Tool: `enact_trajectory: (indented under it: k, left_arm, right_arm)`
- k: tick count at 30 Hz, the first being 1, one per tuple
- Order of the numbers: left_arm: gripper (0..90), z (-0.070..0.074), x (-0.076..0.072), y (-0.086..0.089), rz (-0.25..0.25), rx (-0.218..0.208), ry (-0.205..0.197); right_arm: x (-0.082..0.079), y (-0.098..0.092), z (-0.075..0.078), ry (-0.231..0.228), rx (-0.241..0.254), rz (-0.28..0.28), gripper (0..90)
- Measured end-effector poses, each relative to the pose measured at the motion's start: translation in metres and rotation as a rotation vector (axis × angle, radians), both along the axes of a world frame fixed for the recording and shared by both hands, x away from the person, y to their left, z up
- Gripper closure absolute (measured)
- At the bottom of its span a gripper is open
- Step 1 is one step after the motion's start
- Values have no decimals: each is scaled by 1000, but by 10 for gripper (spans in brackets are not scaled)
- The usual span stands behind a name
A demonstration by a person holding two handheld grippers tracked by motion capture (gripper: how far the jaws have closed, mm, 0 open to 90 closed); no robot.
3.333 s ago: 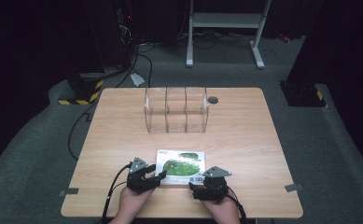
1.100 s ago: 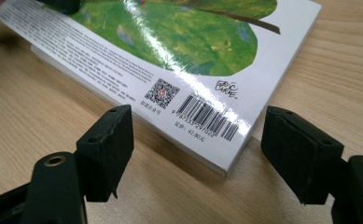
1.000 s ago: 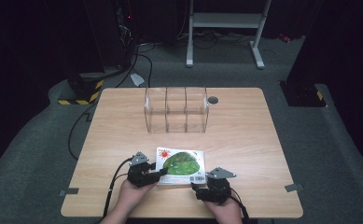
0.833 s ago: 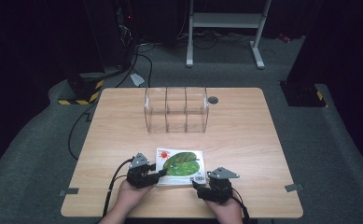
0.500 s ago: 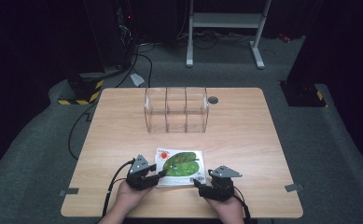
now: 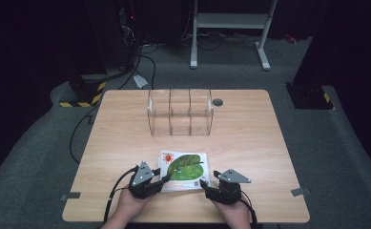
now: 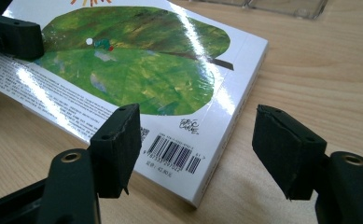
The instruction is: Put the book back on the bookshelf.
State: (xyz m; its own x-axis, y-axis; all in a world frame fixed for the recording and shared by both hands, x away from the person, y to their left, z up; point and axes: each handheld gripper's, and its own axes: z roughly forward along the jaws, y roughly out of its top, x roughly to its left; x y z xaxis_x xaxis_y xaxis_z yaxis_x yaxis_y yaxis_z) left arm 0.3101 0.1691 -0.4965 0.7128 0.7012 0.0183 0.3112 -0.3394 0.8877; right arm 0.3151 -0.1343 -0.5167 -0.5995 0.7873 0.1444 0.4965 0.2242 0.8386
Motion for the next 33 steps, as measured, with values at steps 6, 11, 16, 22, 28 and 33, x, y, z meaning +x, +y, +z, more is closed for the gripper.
enact_trajectory:
  k: [6,11,16,22,28,33]
  left_arm:
    - [634,3,-7,-2,-15,16,-59]
    - [650,7,-14,-4,-34,26,-99]
    - [662,8,-18,-5,-52,32,-126]
    - [674,9,-20,-5,-67,32,-136]
    - [676,9,-22,-5,-76,32,-154]
    - [678,9,-24,-5,-80,37,-165]
  right_arm:
    - [3,1,1,26,13,-11,284]
    - [7,2,2,63,36,-1,260]
    - [11,2,1,84,59,-3,238]
    - [20,2,1,118,96,13,224]
    - [28,7,-2,152,114,23,205]
    - [33,5,-4,188,153,30,187]
